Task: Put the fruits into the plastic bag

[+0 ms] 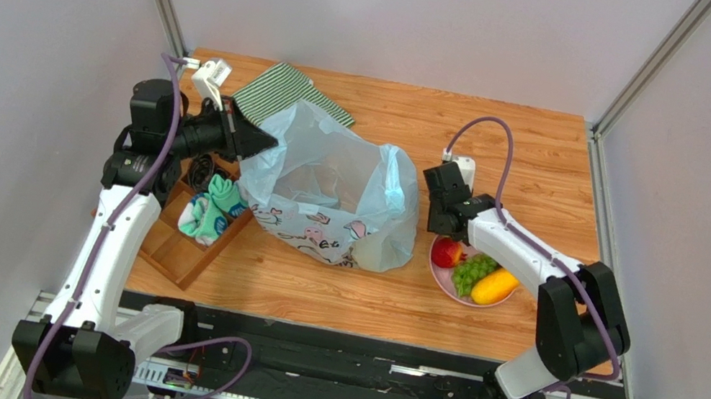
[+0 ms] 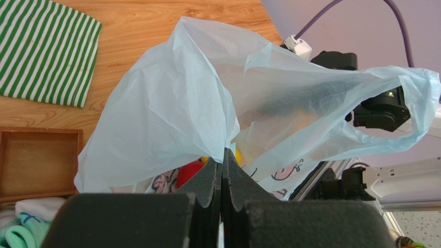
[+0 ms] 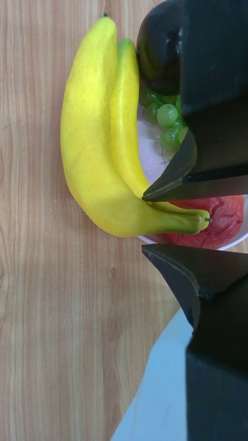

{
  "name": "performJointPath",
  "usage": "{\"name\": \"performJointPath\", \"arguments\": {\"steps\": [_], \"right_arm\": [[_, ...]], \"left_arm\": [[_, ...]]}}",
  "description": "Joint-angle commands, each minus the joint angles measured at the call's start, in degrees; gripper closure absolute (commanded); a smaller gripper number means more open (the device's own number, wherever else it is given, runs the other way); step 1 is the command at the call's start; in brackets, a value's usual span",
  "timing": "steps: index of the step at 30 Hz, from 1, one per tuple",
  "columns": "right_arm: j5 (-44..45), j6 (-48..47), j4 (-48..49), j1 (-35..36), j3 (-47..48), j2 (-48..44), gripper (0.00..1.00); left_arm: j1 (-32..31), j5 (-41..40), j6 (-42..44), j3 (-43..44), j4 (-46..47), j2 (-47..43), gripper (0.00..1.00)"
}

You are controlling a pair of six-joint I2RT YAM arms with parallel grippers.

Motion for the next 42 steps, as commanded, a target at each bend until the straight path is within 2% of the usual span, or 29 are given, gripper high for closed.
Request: {"name": "performJointPath", "arguments": {"steps": [1, 5, 6, 9, 24, 32, 35, 36, 40, 42], "right_arm": [[3.5, -0.2, 0.3, 0.3, 2.7, 1.9, 0.65], [3.2, -0.9, 0.4, 0.4, 2.8, 2.3, 0.74], [3.1, -1.0, 0.4, 0.4, 2.8, 2.3, 0.81], [2.4, -1.3, 0.8, 0.4, 2.7, 1.9, 0.84], [2.4, -5.5, 4.9, 0.4, 2.7, -5.1, 1.00], [5.2, -5.8, 4.3, 0.4, 2.2, -10.2, 1.00], [7.4, -4.8, 1.9, 0.4, 3.2, -14.0, 1.00], [7.1, -4.5, 1.6, 0.5, 3.3, -18.1, 1.00], [0.0, -3.5, 4.0, 1.9, 4.1, -32.0, 1.00], [-3.9, -3.3, 9.0, 2.4, 4.3, -39.5, 1.00]], "left_arm": [[0.7, 1.2, 0.1, -0.3, 1.6, 0.1, 1.00], [0.8, 1.3, -0.1, -0.3, 1.6, 0.1, 1.00], [1.0, 1.3, -0.1, -0.3, 1.7, 0.1, 1.00], [1.0, 1.4, -0.1, -0.4, 1.7, 0.1, 1.00], [1.4, 1.5, -0.4, -0.4, 1.9, 0.0, 1.00], [1.5, 1.5, -0.4, -0.6, 2.1, -0.1, 1.00], [1.5, 1.6, -0.5, -0.6, 2.3, -0.2, 1.00], [1.5, 1.8, -0.5, -0.7, 2.3, -0.2, 1.00], [1.6, 2.8, -1.2, -1.0, 3.3, -0.5, 1.00], [1.5, 2.9, -1.5, -1.1, 3.8, -0.6, 1.00]]}}
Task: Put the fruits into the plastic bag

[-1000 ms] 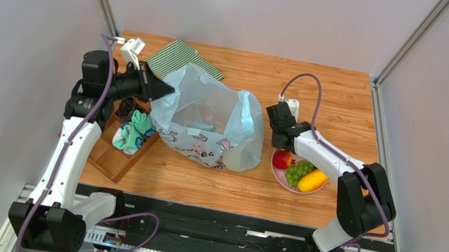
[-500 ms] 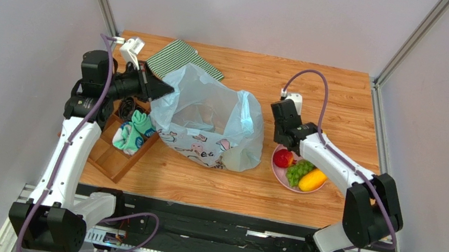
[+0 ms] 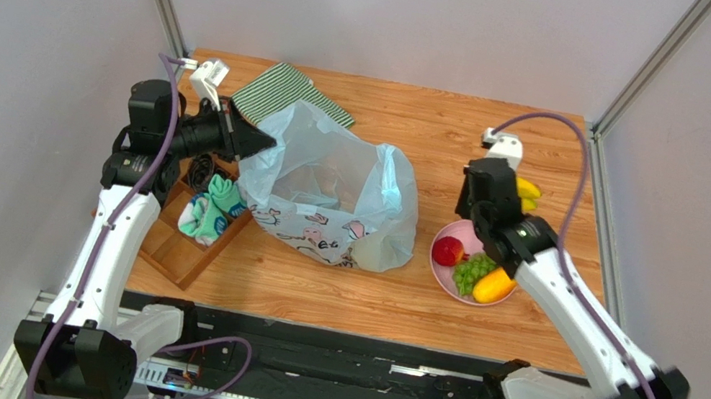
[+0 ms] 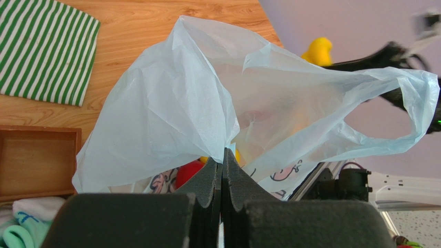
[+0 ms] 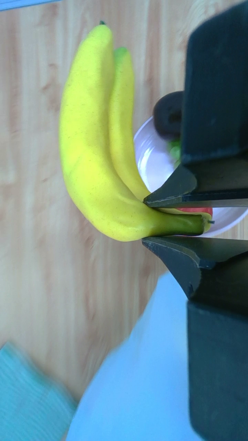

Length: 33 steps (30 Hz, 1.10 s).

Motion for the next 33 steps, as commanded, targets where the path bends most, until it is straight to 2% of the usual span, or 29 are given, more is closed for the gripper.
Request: {"name": "performJointPath", "arguments": {"steps": [1, 3, 4, 7, 11, 16, 19, 24, 30, 33], "right_arm": [[-10.9, 1.6, 9.9, 1.4, 3.8, -16.0, 1.00], [-17.4, 3.0, 14.8, 1.6, 5.2, -19.1, 1.00], [-24.3, 3.6, 16.2, 1.8, 5.7, -19.4, 1.00], [-37.3, 5.8, 22.2, 3.7, 8.4, -18.3, 1.00], [-46.3, 4.7, 27.8, 10.2, 12.2, -14.5, 1.00], [-55.1, 6.2, 24.4, 16.9, 19.2, -5.8, 1.00], [-59.0, 9.2, 23.9, 18.1, 20.1, -2.0, 1.00], [-57.5, 15.8, 20.9, 18.2, 20.5, 1.9, 1.00], [-52.4, 17.3, 15.0, 18.2, 22.6, 9.4, 1.00], [-45.2, 17.3, 10.2, 18.2, 24.4, 14.3, 1.00]], "left_arm": [[0.6, 1.8, -0.9, -0.6, 3.2, -0.9, 1.00], [0.6, 1.8, -0.9, -0.7, 3.4, -1.0, 1.00], [0.6, 1.7, -1.0, -0.7, 3.5, -1.1, 1.00], [0.6, 1.8, -1.0, -0.7, 3.6, -1.1, 1.00], [0.6, 1.8, -0.9, -0.7, 3.6, -1.1, 1.00], [0.6, 1.9, -0.9, -0.7, 3.6, -1.3, 1.00], [0.5, 1.9, -0.9, -0.7, 3.6, -1.3, 1.00], [0.6, 1.8, -0.9, -0.7, 3.6, -1.4, 1.00], [0.6, 2.1, -1.0, -0.8, 3.9, -1.5, 1.00], [0.5, 2.1, -1.0, -0.8, 3.9, -1.5, 1.00]]}}
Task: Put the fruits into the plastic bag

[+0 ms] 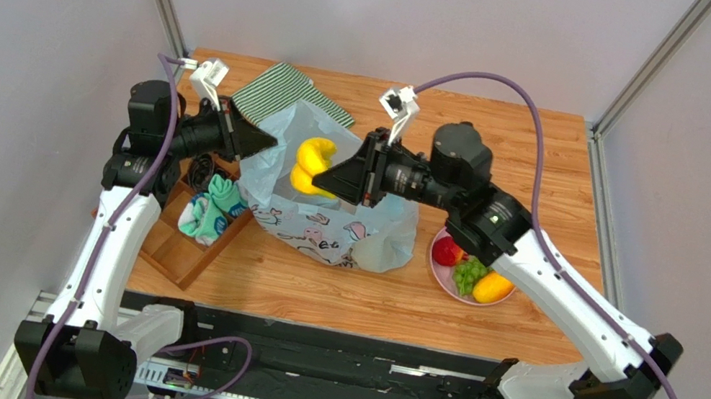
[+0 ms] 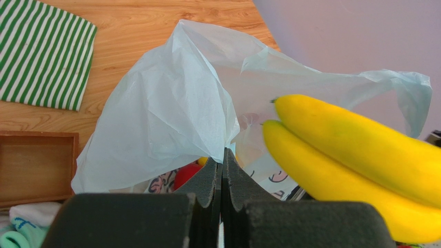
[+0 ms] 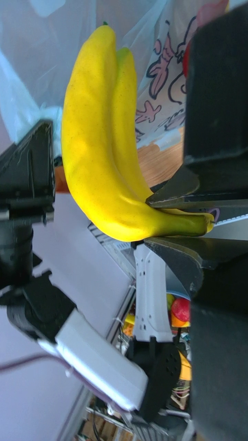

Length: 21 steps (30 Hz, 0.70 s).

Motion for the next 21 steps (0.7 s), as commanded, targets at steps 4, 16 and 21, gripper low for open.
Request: {"name": "performJointPath", "arguments": {"steps": [4, 16, 21], "right_arm": [[20.4, 0.8, -11.1, 0.6, 6.7, 9.7, 1.00], [39.2, -0.9, -22.4, 2.4, 12.3, 24.9, 1.00], [40.4, -0.9, -24.8, 2.6, 13.6, 30.9, 1.00]], "left_arm": [[0.5, 1.4, -0.1, -0.2, 2.0, -1.4, 1.00], [0.5, 1.4, -0.2, -0.2, 2.0, -1.1, 1.00], [0.4, 1.5, -0.2, -0.2, 2.0, -1.0, 1.00]]}}
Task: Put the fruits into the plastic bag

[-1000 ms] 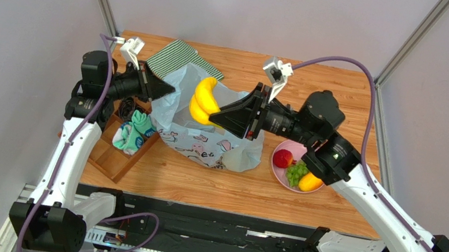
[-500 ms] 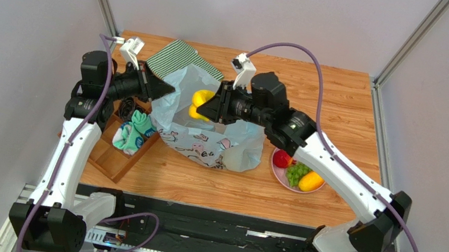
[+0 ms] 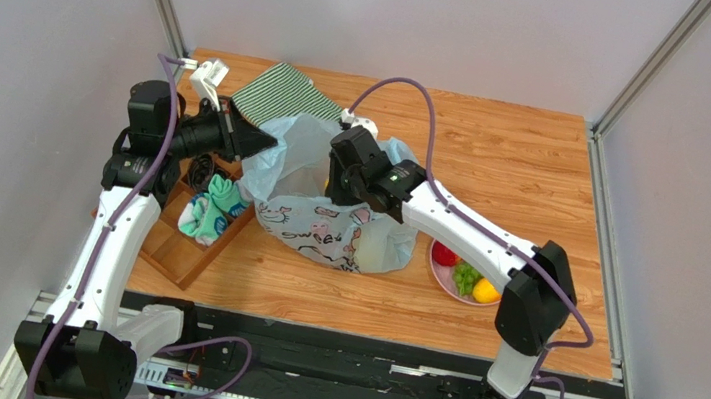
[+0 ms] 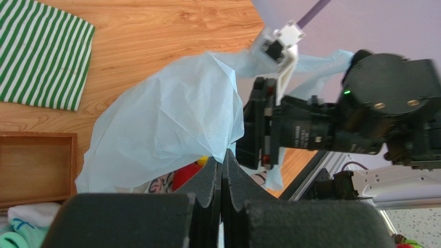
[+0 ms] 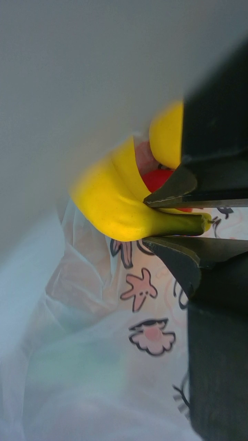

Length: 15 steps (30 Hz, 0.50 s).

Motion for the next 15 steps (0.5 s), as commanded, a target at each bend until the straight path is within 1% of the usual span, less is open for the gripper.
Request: {"name": "performJointPath", "arguments": {"steps": [1, 3, 5, 8, 9, 11, 12, 14, 15], "right_arm": [[4.5, -0.8, -3.2, 0.5, 3.0, 3.3, 1.00], [4.5, -1.0, -3.6, 0.6, 3.3, 4.5, 1.00], [4.5, -1.2, -4.0, 0.5, 3.4, 5.1, 0.97], [4.2, -1.4, -4.3, 0.6, 3.3, 5.5, 0.84], [4.2, -1.4, -4.2, 0.5, 3.2, 5.4, 0.73], [3.9, -1.9, -4.0, 0.6, 2.9, 5.1, 0.63], [3.9, -2.1, -3.9, 0.5, 2.8, 4.9, 0.53], [3.4, -2.4, -3.1, 0.5, 2.1, 4.2, 0.44], [3.2, -2.6, -2.8, 0.5, 1.8, 4.0, 0.37]], "left_arm": [[0.5, 1.2, -0.2, -0.2, 2.0, -0.9, 1.00], [0.4, 1.2, -0.3, -0.2, 2.0, -0.8, 1.00], [0.4, 1.1, -0.3, -0.2, 2.0, -0.8, 1.00], [0.5, 1.1, -0.3, -0.3, 2.0, -0.7, 1.00], [0.5, 1.1, -0.3, -0.3, 2.0, -0.7, 1.00], [0.4, 1.1, -0.3, -0.2, 2.0, -0.7, 1.00], [0.5, 1.1, -0.3, -0.3, 2.0, -0.6, 1.00], [0.4, 1.3, -0.3, -0.2, 2.0, -0.6, 1.00], [0.5, 1.3, -0.3, -0.2, 2.0, -0.6, 1.00]]}}
